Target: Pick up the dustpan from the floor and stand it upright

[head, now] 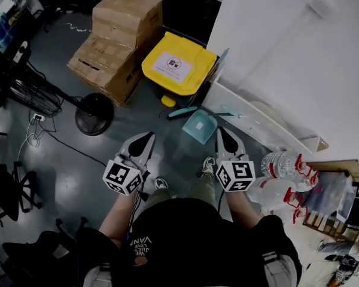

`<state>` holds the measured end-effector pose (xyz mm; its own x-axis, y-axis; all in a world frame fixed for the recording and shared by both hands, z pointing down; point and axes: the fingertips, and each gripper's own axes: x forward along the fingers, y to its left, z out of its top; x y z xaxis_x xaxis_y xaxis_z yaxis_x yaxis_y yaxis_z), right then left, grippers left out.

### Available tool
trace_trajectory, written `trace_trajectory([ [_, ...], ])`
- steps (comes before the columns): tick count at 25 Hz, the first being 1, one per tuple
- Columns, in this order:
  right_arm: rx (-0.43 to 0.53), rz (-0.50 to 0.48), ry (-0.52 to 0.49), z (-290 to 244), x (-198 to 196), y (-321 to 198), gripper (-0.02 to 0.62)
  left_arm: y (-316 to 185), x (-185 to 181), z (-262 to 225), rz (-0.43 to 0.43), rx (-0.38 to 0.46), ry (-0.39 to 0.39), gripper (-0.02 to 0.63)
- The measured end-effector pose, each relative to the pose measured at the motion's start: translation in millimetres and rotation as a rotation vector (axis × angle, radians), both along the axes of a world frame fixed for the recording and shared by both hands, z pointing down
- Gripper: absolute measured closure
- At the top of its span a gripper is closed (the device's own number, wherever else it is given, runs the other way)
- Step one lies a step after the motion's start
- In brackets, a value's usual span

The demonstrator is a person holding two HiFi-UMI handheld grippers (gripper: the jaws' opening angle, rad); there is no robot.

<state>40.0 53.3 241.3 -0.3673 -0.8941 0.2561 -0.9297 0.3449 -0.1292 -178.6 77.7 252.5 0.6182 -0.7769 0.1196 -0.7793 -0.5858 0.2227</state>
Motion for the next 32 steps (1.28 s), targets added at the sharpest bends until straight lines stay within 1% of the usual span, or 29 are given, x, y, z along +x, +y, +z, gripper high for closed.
trace_trajectory([
  [5,0.022,-0.015,-0.008,-18.3,-21.9,24.1,0.592,20.3,-12.5,-21.0,0.005,0.043,0.025,0.552],
  [12,0.049,-0.038,-0.038,-32.9,-45.6,54.9,0.592,45.4,-32.0,-28.0,0.012,0.058,0.039,0.552],
  [17,0.043,-0.075,-0.059,-29.2,-65.8,79.8,0.592,66.3,-43.7,-31.5,0.013,0.071,0.041,0.552],
  [22,0.01,-0.147,-0.052,-16.8,-92.3,99.3,0.594,87.6,-55.8,-27.2,-0.01,0.061,0.039,0.552],
  [27,-0.01,-0.225,-0.017,-7.7,-117.9,110.2,0.594,105.2,-70.6,-19.1,-0.055,0.044,0.049,0.552],
  [32,-0.019,-0.266,0.001,-2.9,-133.9,115.3,0.594,118.8,-83.9,-15.9,-0.094,0.039,0.05,0.552],
])
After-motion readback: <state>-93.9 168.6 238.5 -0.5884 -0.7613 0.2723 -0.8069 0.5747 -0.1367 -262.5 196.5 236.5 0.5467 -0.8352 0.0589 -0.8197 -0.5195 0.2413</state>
